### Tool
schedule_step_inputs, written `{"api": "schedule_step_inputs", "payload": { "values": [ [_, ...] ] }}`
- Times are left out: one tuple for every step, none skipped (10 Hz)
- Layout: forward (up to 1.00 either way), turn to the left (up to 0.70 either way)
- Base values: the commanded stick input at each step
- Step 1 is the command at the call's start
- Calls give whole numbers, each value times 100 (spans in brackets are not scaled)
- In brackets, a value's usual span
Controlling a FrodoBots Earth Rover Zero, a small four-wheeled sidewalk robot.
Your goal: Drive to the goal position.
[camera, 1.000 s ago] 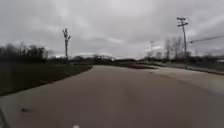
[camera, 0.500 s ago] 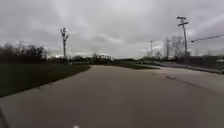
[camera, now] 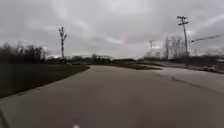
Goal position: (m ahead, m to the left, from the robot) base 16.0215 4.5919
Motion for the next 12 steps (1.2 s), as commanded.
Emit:
{"api": "schedule_step_inputs", "payload": {
  "values": [
    [100, 0],
    [100, 0],
    [100, 0],
    [100, 0],
    [100, 0],
    [100, 0],
    [100, 0],
    [100, 0],
    [100, 0],
    [100, 0],
    [100, 0],
    [100, 0]
  ]
}}
